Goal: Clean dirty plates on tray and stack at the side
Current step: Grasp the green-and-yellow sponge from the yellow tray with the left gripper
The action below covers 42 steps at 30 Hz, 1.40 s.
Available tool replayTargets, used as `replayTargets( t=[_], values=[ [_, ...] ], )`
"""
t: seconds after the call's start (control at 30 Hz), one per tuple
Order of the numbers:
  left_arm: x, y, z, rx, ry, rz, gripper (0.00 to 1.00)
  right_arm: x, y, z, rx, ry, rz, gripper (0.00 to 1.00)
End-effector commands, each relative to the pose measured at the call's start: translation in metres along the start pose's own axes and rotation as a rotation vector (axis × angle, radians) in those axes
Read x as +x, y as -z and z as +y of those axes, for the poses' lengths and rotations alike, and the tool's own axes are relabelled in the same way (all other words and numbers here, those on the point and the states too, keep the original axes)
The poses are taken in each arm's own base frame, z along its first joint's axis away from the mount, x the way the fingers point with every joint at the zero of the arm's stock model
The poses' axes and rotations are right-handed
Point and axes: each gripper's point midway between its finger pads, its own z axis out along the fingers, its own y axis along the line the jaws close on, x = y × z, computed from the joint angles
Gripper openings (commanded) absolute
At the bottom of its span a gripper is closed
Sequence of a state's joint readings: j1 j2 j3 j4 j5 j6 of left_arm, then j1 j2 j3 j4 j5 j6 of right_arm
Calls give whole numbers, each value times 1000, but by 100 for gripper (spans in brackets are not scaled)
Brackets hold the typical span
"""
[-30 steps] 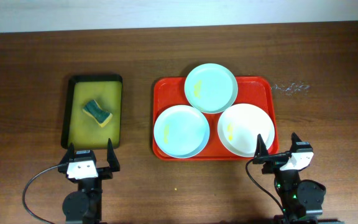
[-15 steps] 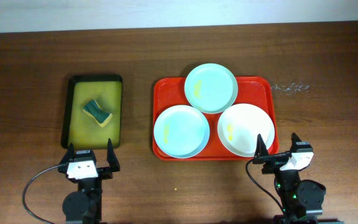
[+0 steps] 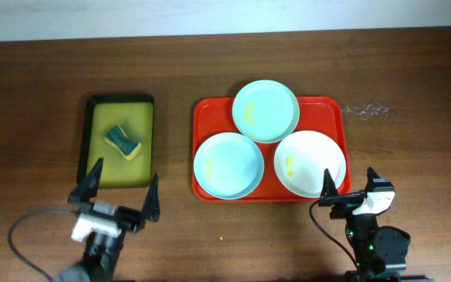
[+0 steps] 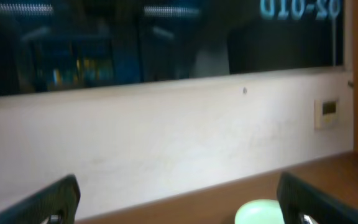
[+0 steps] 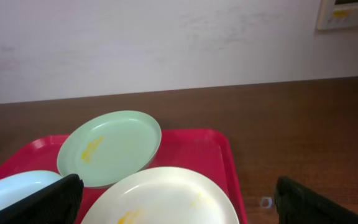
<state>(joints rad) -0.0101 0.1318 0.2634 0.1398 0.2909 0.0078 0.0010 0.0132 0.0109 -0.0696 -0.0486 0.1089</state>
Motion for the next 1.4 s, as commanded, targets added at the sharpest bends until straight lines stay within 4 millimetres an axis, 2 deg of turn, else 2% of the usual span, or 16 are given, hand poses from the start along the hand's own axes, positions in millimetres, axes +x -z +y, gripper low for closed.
replayTargets(
  t=[0.0,0.07,0.1,0.2,0.23,0.33,0.47,0.67,0.83,1.0,1.07,1.1,1.23,1.27,1.33,1.37],
  values=[
    [-21,-42,-1,102,-84,253,99,4,0,1,-1,-3,9,99],
    [-21,-67,-9,203,-31,337,99,4,0,1,-1,-3,9,99],
    [-19,-83,-2,196,-19,375,99,4,0,1,-2,-3,9,99],
    [17,-117,59,-125,199,637,99,4,0,1,-1,-3,9,99],
    [28,-124,68,-165,224,710,99,4,0,1,-1,-3,9,99],
    [70,-141,69,-135,287,906,99,4,0,1,-1,-3,9,99],
    [154,-129,112,-518,500,1078,99,4,0,1,-1,-3,9,99],
    [252,-113,107,-635,650,1285,99,4,0,1,-1,-3,9,99],
    [295,-89,129,-916,716,1308,99,4,0,1,-1,-3,9,99],
    [315,-77,132,-954,720,1350,100,4,0,1,-1,-3,9,99],
    [328,-70,132,-968,716,1382,84,4,0,1,-1,-3,9,99],
    [333,-68,132,-973,717,1393,70,4,0,1,-1,-3,9,99],
    [347,-59,130,-984,719,1434,63,4,0,1,-1,-3,9,99],
    [349,-58,130,-986,718,1440,50,4,0,1,-1,-3,9,99],
    [350,-57,130,-986,718,1442,13,4,0,1,-1,-3,9,99],
    [350,-57,130,-986,717,1442,7,4,0,1,-1,-3,9,99]
  ],
)
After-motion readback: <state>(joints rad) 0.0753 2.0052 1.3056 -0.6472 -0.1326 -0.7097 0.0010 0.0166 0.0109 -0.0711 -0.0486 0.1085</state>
